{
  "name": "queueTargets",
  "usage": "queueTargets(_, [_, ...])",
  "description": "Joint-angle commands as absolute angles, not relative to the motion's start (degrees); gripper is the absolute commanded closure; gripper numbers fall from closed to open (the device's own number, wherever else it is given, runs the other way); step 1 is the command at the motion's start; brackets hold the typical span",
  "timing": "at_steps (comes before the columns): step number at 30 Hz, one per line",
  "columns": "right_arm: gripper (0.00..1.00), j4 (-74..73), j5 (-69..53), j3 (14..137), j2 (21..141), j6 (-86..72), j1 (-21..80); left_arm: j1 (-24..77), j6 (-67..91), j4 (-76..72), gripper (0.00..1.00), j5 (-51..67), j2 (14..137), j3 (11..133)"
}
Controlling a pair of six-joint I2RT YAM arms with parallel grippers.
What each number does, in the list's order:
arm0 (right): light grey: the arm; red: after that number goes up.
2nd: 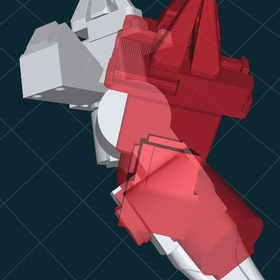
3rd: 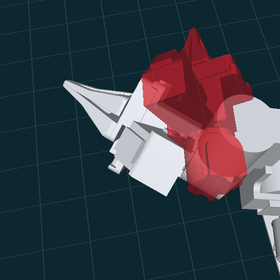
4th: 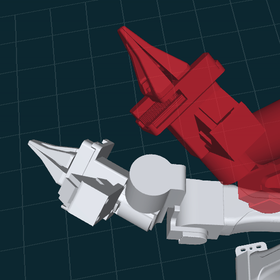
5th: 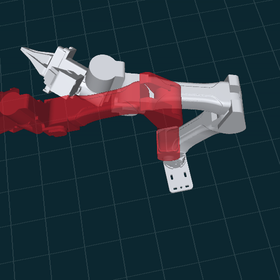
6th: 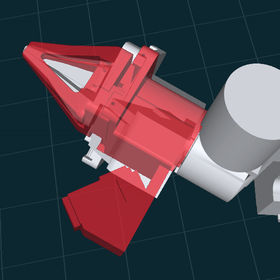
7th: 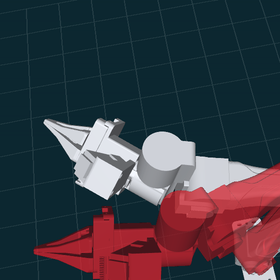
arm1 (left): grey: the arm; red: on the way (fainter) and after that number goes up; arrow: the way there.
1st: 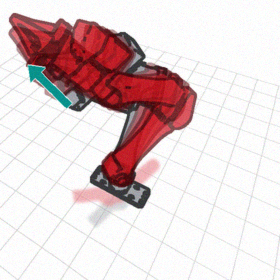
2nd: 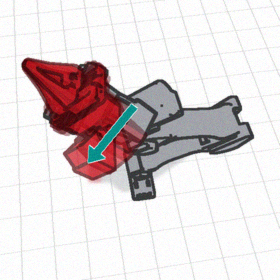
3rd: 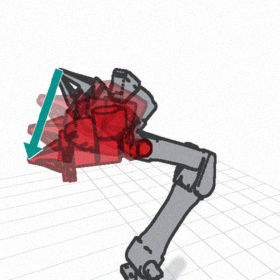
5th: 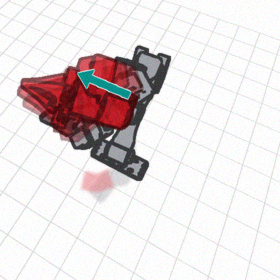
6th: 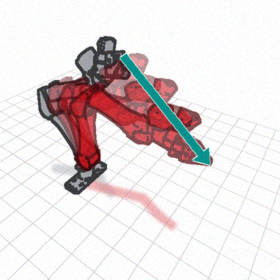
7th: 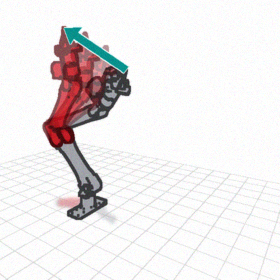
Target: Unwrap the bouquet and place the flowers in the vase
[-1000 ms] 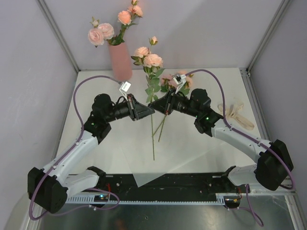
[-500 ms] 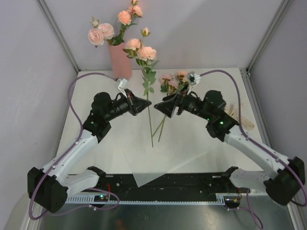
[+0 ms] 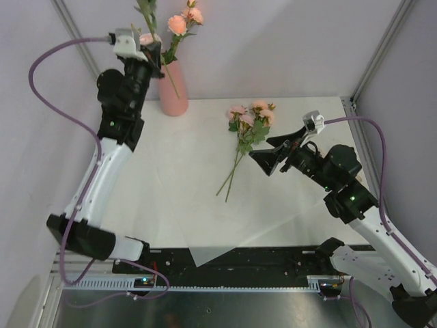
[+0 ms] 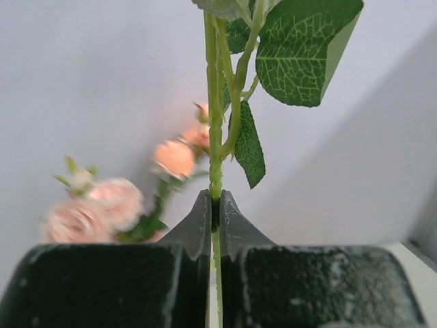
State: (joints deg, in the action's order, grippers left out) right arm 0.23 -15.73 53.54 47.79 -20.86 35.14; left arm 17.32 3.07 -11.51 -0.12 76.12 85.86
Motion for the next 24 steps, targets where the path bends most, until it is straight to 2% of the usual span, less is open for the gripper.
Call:
queueTargets(1, [0.01,-1.8,-13.9,52.8,45.4,-18.3,33.8,11.9,-1.0,-15.7,1.0,-4.1,86.2,97.4])
queueTargets(8, [0.01,-3.0,-14.5,52.8,44.2,-17.1,31.9,8.6,-3.0,-23.5,1.0,-1.9,101.7,113.9])
queueTargets(12, [0.01,-3.3,-15.2,52.8,43.7,-17.0,30.7,6.9,-1.6,-26.7,1.0,0.4,107.5,118.7])
queueTargets(17, [0.01,-3.4,-16.0,52.8,43.7,-17.0,29.9,5.8,-1.2,-29.5,1.0,2.4,112.0,121.0])
queueTargets(24, [0.01,-2.7,-16.8,52.8,44.1,-17.6,29.2,4.6,-2.4,-34.9,1.0,4.3,114.7,116.8])
